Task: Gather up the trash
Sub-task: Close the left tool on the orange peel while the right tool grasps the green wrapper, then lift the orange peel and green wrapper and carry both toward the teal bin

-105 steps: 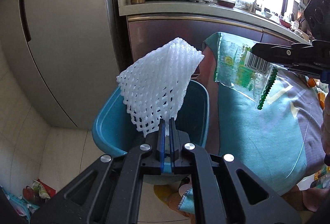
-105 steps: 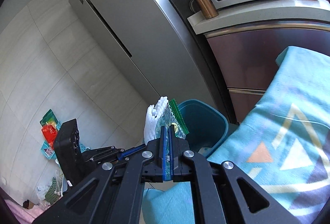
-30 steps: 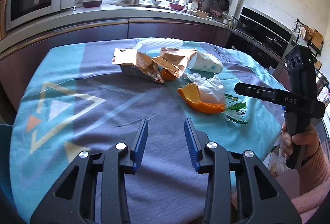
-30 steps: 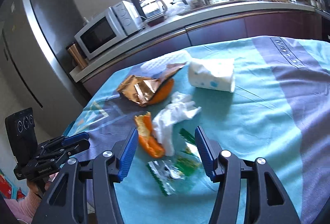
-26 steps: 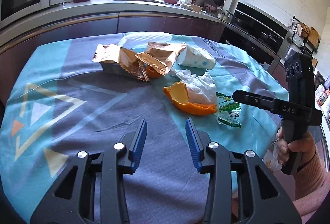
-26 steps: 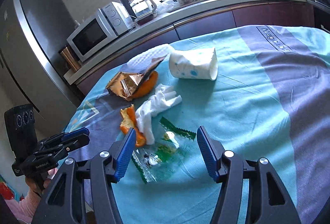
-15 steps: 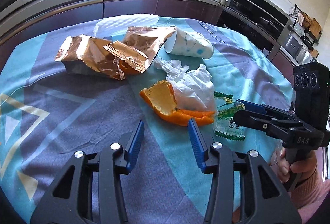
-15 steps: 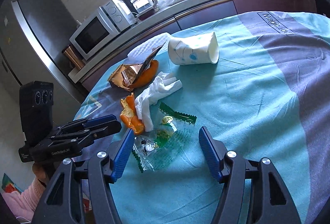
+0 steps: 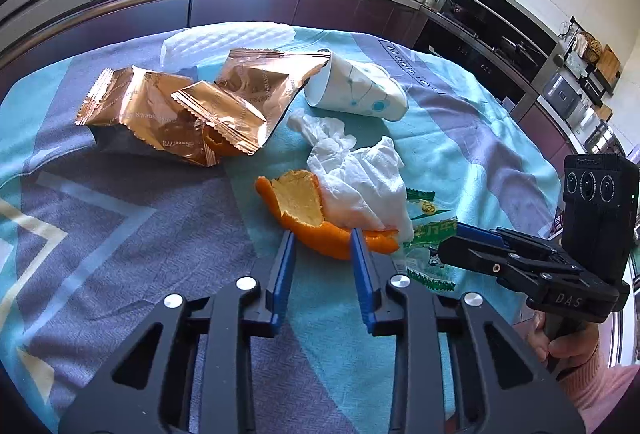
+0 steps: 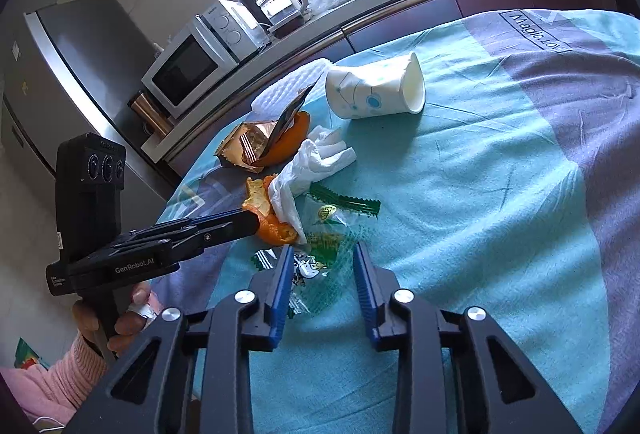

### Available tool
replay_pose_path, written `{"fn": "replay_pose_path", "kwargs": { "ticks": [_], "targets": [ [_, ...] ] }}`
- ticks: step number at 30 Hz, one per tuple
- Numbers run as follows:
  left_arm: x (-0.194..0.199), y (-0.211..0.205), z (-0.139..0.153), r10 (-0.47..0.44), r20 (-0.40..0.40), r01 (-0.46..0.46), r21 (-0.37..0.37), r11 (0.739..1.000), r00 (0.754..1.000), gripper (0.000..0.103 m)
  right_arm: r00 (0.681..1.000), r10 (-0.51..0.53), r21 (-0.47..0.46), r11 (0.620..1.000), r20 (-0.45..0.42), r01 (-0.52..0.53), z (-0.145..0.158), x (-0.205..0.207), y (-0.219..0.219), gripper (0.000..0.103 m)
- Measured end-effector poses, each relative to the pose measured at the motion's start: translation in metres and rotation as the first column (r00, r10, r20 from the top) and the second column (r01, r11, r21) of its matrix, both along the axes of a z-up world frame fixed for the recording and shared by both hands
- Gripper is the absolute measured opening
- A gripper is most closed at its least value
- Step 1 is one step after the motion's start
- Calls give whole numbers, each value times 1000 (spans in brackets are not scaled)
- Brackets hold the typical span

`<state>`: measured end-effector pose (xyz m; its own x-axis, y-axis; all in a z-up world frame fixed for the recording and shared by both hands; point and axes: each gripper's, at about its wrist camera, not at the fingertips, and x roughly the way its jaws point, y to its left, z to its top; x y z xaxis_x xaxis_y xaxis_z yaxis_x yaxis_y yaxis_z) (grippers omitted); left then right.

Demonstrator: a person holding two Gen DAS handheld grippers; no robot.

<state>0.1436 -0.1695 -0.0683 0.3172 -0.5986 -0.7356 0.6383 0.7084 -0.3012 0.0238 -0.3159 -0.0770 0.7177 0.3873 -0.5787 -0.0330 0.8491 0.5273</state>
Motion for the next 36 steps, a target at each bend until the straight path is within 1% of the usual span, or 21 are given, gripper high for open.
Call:
{"fn": "replay_pose_path", "kwargs": {
  "ticks": [1,2,3,6,10,11,12,13,14,15,20,22,27,30,36],
  "targets": [
    [-2,0,0,-2,0,2,-3,1000,1000,19,1000,2,-1,1000,4,-2,1,-1,0,16],
    [-3,0,1,-5,1,5,-5,1000,1000,10,1000,4,-1,1000,8,-4,2,-1,1,14],
    [-4,0,1,-7,0,7,-9,1000,1000,3,1000,3,-3,1000,11,-3,3,-3,0,11],
    [-6,2,2,0,3,0,-13,1000,1000,1,1000,-8,-8,1000,17,9,6,-5,-3,8],
    [-6,6,0,1,-15,-1,-24,1000,1000,1,1000,-23,-10,1000,19,23,9,-9,-7,7],
    [-4,7,0,8,-27,-9,-23,1000,1000,4,999,-27,-11,1000,19,27,9,-9,-8,7],
    [-2,8,-1,11,-40,-12,-29,1000,999,15,999,-29,-9,1000,19,29,9,-10,-9,6],
    [0,9,-1,12,-49,-14,-34,999,999,21,999,-32,-6,999,20,32,9,-11,-11,6],
    [2,9,-1,20,-55,-22,-36,999,998,32,999,-35,-5,999,23,35,9,-12,-12,6],
    [4,9,-2,26,-60,-29,-38,999,998,37,999,-37,-4,999,25,37,10,-13,-13,6],
    [11,3,-5,23,-72,-25,-35,999,997,37,998,-45,-8,999,39,45,14,-16,-17,5],
    [13,0,-5,6,-85,-10,-50,999,996,30,998,-52,-8,999,43,52,16,-18,-19,5],
    [9,1,-4,6,-76,-11,-57,998,997,22,997,-63,-7,998,54,63,20,-22,-24,5],
    [5,4,-3,13,-66,-16,-58,998,998,19,996,-68,-7,998,65,69,24,-24,-26,5],
    [-3,17,4,42,-36,-44,-57,997,998,16,993,-59,-3,998,98,60,37,-25,-25,4]
  ]
}}
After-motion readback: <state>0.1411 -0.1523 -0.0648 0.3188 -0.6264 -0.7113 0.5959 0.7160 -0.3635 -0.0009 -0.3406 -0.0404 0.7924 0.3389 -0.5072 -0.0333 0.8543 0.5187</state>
